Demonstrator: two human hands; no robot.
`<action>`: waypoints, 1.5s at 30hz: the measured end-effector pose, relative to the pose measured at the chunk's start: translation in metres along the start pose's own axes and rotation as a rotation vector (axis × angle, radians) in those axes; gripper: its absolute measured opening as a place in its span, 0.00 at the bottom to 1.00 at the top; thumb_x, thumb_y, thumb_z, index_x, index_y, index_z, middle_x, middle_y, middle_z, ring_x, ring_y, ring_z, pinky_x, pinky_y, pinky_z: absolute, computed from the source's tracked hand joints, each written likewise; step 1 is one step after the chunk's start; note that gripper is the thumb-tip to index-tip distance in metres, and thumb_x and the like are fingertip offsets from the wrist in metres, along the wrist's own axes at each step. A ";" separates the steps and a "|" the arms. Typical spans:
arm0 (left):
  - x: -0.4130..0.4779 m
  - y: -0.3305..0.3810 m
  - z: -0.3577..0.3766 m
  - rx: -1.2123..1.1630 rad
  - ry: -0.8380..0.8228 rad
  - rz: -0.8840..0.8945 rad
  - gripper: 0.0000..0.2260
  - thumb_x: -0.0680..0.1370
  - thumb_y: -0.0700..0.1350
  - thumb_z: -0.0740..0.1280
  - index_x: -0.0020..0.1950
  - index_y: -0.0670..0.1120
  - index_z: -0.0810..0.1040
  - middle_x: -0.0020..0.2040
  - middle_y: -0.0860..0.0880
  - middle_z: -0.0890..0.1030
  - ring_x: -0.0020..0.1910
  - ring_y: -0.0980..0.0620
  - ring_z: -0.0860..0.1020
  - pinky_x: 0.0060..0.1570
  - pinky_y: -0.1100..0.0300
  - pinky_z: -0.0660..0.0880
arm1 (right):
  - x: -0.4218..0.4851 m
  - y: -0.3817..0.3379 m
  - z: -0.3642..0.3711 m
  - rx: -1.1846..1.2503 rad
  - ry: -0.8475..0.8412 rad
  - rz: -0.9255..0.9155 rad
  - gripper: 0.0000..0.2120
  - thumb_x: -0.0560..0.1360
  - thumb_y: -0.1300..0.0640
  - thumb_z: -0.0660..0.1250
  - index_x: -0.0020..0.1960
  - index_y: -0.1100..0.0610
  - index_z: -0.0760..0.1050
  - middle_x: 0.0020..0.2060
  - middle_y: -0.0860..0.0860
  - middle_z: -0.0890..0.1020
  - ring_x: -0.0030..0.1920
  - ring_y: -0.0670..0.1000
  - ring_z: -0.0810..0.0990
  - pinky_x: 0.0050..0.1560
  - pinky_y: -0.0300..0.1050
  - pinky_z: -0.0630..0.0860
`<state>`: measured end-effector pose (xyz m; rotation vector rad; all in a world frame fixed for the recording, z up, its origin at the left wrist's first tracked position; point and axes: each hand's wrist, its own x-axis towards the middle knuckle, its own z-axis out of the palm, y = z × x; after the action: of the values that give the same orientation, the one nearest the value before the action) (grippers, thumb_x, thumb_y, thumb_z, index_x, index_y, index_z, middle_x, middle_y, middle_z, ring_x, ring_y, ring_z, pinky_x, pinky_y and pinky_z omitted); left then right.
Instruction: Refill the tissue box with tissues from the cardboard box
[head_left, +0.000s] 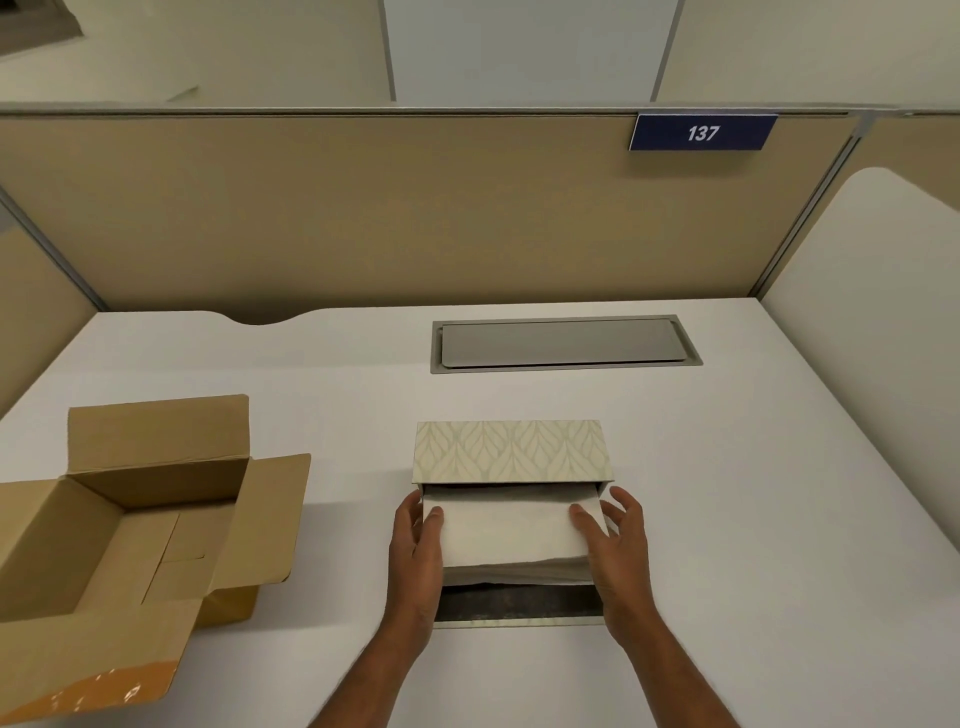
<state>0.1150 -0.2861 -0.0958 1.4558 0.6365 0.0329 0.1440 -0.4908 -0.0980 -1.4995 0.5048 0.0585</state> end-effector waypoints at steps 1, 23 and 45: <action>-0.001 0.000 0.000 0.018 0.013 0.007 0.18 0.84 0.49 0.61 0.74 0.56 0.66 0.70 0.55 0.69 0.67 0.56 0.67 0.66 0.58 0.64 | 0.000 -0.001 0.000 -0.028 -0.005 -0.014 0.28 0.75 0.52 0.73 0.71 0.45 0.65 0.67 0.49 0.71 0.63 0.51 0.71 0.58 0.47 0.68; 0.048 0.062 0.022 1.083 -0.141 0.583 0.27 0.84 0.58 0.51 0.81 0.52 0.52 0.83 0.49 0.50 0.82 0.50 0.46 0.79 0.49 0.43 | 0.031 -0.074 0.042 -1.140 -0.168 -0.559 0.27 0.81 0.39 0.54 0.78 0.46 0.58 0.81 0.51 0.54 0.80 0.58 0.46 0.78 0.63 0.49; -0.065 0.004 -0.024 1.244 -0.062 0.889 0.23 0.75 0.48 0.74 0.69 0.46 0.77 0.69 0.46 0.79 0.69 0.43 0.76 0.56 0.48 0.78 | -0.080 0.024 -0.006 -0.874 0.071 -0.788 0.28 0.70 0.50 0.76 0.67 0.46 0.71 0.69 0.51 0.70 0.75 0.53 0.64 0.69 0.52 0.62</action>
<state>0.0515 -0.2893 -0.0668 2.8365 -0.1969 0.3275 0.0628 -0.4727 -0.0917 -2.4710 -0.1297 -0.4449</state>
